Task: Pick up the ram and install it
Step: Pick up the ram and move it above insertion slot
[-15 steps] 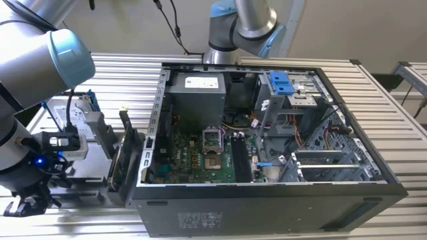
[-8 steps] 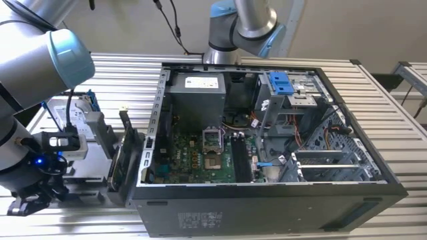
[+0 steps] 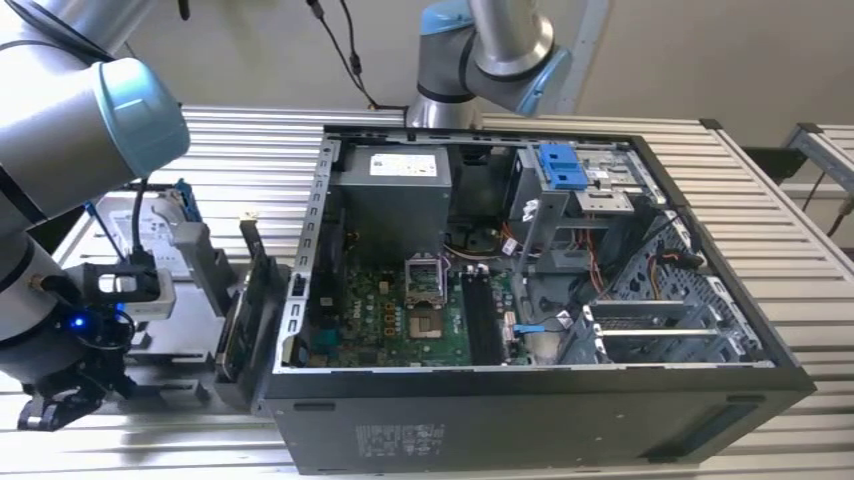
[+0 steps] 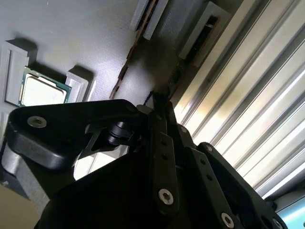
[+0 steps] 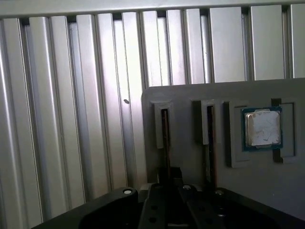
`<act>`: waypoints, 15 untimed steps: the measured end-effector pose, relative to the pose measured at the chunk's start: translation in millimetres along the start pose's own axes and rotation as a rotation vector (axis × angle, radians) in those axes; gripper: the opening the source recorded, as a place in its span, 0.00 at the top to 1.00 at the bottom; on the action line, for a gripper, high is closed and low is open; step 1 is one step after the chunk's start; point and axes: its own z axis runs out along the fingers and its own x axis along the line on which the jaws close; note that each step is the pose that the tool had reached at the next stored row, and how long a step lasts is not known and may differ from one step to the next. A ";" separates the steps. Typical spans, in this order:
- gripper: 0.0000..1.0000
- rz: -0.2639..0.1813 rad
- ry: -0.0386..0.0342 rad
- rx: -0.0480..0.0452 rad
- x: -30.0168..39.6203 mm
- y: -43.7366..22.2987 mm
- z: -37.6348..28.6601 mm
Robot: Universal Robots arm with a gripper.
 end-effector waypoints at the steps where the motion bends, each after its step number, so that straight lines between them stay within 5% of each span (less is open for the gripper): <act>1: 0.85 0.000 0.0000 0.0000 0.0 0.0 0.0; 10: 0.85 0.000 0.0000 -0.0001 0.0 0.2 -0.9; 15: 0.85 0.000 0.0000 0.0000 -1.3 0.5 -18.3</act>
